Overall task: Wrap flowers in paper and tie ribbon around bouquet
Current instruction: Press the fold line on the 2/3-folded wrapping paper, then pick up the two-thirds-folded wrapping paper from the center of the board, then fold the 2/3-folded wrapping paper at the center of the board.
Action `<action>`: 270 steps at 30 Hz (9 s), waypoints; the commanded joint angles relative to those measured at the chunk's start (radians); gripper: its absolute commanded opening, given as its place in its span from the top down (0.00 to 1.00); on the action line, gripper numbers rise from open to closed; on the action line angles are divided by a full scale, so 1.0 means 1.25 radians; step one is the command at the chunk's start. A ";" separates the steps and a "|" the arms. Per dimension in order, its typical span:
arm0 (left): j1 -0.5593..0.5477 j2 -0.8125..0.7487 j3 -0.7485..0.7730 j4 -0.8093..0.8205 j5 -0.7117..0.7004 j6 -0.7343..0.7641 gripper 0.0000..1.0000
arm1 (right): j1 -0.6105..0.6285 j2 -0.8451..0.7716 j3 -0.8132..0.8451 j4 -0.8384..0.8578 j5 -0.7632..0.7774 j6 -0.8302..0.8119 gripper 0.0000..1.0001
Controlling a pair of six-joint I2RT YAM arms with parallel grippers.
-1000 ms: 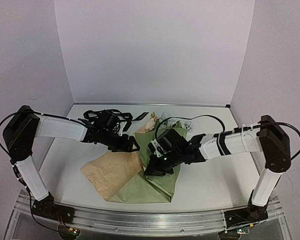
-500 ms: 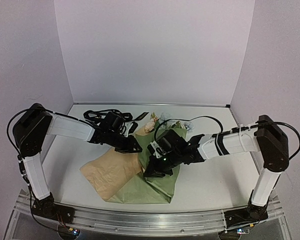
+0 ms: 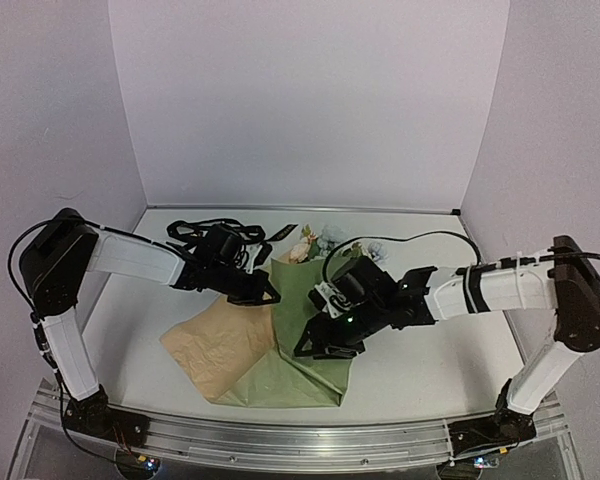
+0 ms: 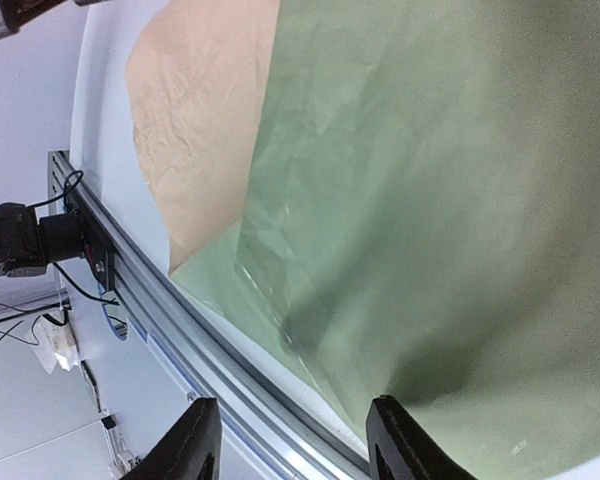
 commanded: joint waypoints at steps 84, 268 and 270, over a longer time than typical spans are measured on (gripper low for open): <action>-0.249 0.054 -0.095 -0.040 -0.156 -0.052 1.00 | -0.055 0.051 -0.258 0.395 0.141 0.335 0.69; -0.303 -0.700 -0.446 -0.173 -0.599 -0.496 1.00 | 0.028 0.434 0.380 -0.115 -0.080 0.040 0.83; -0.312 -0.710 -0.437 -0.148 -0.601 -0.456 1.00 | 0.028 0.436 0.380 -0.120 -0.076 0.036 0.83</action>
